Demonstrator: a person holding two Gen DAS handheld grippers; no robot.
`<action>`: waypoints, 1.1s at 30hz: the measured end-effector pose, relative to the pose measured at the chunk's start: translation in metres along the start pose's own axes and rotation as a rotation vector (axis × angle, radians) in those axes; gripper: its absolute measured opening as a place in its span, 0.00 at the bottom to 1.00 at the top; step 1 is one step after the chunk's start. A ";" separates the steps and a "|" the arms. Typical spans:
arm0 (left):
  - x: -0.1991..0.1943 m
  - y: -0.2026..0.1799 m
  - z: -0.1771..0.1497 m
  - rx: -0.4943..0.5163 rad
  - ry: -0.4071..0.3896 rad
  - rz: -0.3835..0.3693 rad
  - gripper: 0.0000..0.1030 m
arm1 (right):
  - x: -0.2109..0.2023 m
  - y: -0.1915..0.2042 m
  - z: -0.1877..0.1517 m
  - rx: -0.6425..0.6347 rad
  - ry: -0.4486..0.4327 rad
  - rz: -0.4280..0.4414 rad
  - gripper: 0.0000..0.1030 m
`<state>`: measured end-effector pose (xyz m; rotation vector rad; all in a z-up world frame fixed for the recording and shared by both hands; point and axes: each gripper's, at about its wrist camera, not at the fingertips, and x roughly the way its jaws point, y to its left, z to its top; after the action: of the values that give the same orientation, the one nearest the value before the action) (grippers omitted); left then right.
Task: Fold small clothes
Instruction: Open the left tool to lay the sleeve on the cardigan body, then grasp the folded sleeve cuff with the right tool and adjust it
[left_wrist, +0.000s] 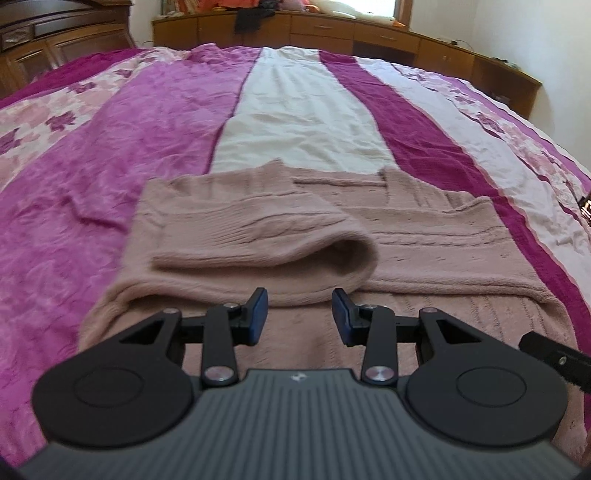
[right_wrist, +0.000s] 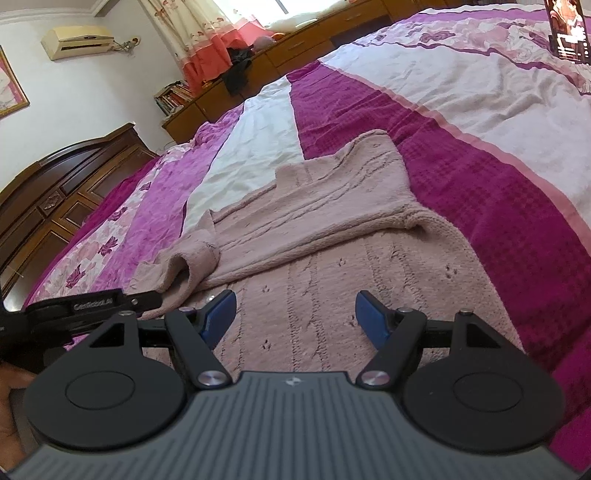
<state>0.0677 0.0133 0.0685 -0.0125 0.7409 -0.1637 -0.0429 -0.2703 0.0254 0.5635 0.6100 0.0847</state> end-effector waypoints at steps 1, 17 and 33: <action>-0.002 0.005 -0.001 -0.008 0.002 0.009 0.39 | 0.000 0.001 0.000 -0.003 0.001 0.001 0.75; -0.020 0.073 -0.017 -0.140 0.005 0.119 0.39 | 0.021 0.038 0.020 -0.076 0.067 0.054 0.75; -0.011 0.108 -0.027 -0.223 0.018 0.144 0.39 | 0.101 0.100 0.061 -0.092 0.170 0.141 0.75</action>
<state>0.0571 0.1231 0.0488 -0.1698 0.7725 0.0563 0.0833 -0.1907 0.0660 0.5127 0.7272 0.2940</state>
